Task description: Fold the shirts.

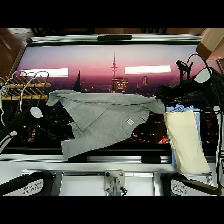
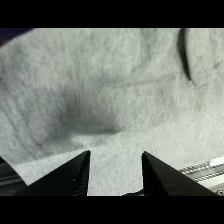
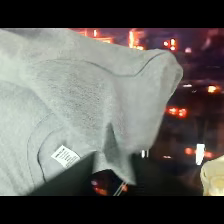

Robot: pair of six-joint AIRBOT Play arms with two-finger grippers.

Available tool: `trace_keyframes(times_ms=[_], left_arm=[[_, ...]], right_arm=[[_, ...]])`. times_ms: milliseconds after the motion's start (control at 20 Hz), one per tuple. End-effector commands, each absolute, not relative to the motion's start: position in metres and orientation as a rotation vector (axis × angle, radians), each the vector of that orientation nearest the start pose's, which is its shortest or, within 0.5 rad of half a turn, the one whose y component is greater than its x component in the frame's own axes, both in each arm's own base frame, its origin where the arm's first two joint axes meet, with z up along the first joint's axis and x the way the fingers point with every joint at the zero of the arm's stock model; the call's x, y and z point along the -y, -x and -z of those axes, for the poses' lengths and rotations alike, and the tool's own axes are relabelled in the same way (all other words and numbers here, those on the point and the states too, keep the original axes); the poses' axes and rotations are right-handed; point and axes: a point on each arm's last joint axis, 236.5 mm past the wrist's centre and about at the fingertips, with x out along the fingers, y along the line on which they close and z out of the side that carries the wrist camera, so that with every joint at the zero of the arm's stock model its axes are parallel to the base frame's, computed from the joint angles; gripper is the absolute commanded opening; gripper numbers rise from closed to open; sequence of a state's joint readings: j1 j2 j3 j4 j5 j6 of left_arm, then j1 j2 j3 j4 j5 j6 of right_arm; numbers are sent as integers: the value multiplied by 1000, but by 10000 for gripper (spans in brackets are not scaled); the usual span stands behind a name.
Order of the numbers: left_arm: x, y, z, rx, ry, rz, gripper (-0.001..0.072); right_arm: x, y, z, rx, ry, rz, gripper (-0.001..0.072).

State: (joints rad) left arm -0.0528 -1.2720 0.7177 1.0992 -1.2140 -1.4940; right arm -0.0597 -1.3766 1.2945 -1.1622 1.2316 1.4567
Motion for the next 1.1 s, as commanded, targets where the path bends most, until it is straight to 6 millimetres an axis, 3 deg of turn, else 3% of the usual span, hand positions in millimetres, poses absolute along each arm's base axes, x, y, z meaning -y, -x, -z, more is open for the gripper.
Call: trace_keyframes(times_ms=[0,50,150,250,300,400,450,500,650,750,900,950,1000,1050], left_arm=[[107,-252,80,-1677,399,294,468],[100,-274,65,-1618,412,284,551],[70,-332,23,-1438,432,234,551],[6,-385,-18,-1255,368,63,549],[-30,-399,-32,-1210,314,-43,550],[-67,-415,-42,-1186,215,-135,552],[-69,-422,-37,-1193,193,-133,556],[-63,-430,-26,-1206,196,-111,613],[-45,-445,21,-1268,191,-75,612],[-34,-457,47,-1278,175,-55,610],[-22,-476,70,-1247,155,-36,588],[-19,-478,75,-1246,152,-32,552],[-18,-479,80,-1251,151,-31,357],[-18,-480,82,-1251,151,-31,216]], right_arm=[[-60,-404,-35,-1276,-290,-258,606],[-58,-402,-43,-1286,-275,-263,606],[-59,-394,-67,-1306,-248,-283,606],[-80,-381,-90,-1308,-283,-343,605],[-92,-370,-96,-1324,-267,-379,605],[-119,-349,-98,-1355,-221,-442,606],[-135,-339,-94,-1374,-205,-471,605],[-149,-330,-89,-1396,-187,-497,606],[-186,-310,-70,-1442,-157,-543,606],[-199,-295,-55,-1486,-138,-562,606],[-206,-274,-25,-1566,-156,-531,606],[-207,-267,-16,-1589,-160,-520,606],[-211,-259,-7,-1610,-156,-517,606],[-217,-251,-1,-1626,-143,-523,606]])
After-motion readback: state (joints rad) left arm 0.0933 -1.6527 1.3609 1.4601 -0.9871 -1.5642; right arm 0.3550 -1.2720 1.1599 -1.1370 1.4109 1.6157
